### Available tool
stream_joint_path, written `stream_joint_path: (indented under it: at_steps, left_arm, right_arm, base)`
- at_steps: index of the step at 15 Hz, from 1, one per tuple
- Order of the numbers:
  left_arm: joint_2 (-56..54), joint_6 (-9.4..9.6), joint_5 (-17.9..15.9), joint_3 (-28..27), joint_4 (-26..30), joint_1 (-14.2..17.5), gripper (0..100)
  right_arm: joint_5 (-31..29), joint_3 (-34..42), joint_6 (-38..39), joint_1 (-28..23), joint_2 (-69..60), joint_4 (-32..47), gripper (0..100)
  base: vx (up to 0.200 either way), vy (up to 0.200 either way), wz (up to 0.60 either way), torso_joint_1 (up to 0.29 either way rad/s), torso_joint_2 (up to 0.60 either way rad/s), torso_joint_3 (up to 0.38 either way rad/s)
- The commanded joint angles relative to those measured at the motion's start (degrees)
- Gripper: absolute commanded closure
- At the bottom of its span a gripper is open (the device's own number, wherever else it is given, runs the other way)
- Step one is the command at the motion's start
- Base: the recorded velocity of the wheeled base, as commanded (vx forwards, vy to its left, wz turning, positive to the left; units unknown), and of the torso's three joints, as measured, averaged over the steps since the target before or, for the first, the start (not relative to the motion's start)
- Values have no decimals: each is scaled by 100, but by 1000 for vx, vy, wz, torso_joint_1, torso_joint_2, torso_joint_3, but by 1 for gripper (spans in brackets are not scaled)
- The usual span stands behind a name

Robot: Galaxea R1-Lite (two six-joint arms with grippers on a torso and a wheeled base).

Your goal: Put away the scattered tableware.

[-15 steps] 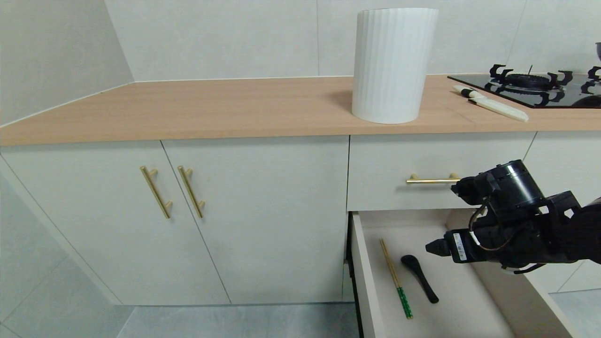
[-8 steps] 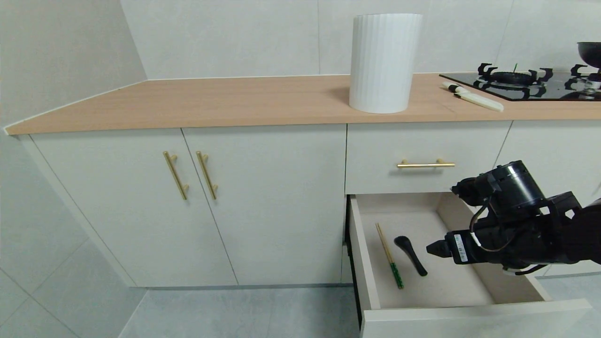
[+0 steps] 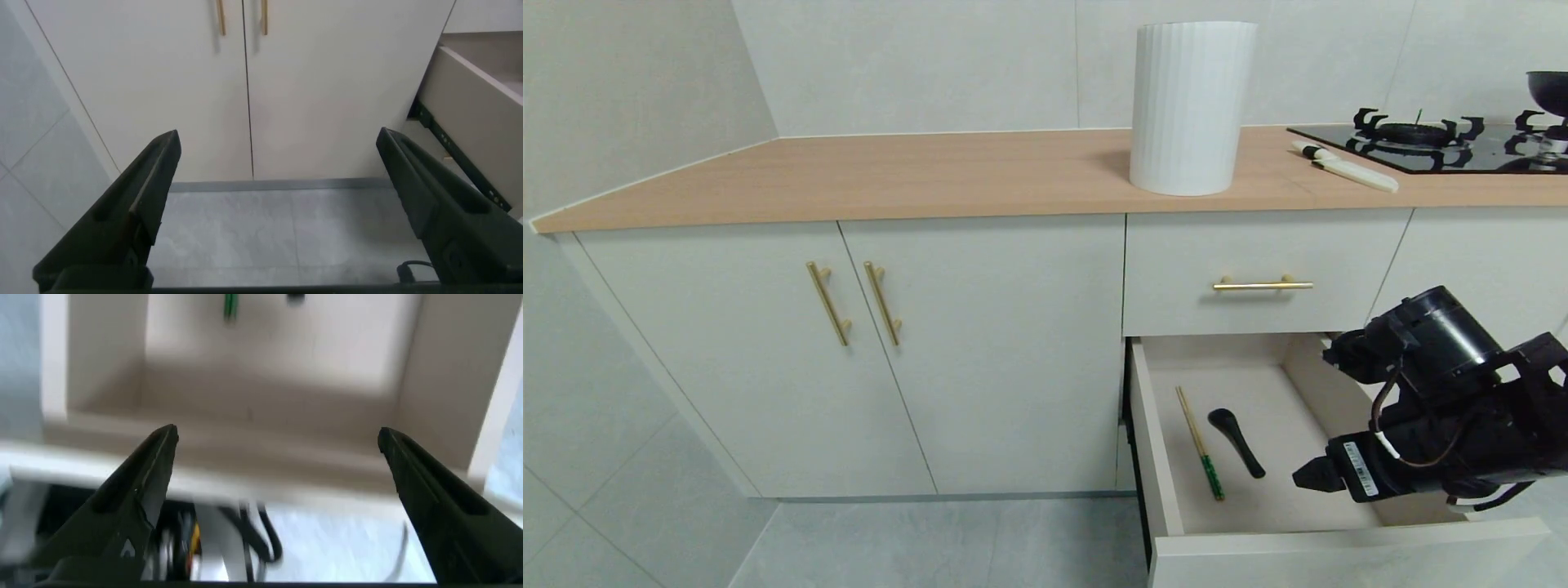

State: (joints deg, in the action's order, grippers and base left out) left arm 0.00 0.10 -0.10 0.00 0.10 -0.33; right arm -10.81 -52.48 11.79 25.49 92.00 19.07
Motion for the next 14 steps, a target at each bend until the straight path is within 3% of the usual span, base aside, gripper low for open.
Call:
stream_joint_path:
  at_steps: [1, 5, 14]
  left_arm:
    - [0, -1, 1, 0, -1, -2, 0]
    - [0, -1, 1, 0, -1, -2, 0]
    - [0, -1, 1, 0, -1, -2, 0]
  right_arm:
    - [9, -148, -1, 193, -148, 440, 0]
    - [308, -491, -300, 263, -121, 1873, 0]
    - [361, -412, -397, 694, 1065, 2532, 0]
  base:
    - [0, 0, 0, 0, 0, 0]
    - [0, 0, 0, 0, 0, 0]
    - [0, 0, 0, 0, 0, 0]
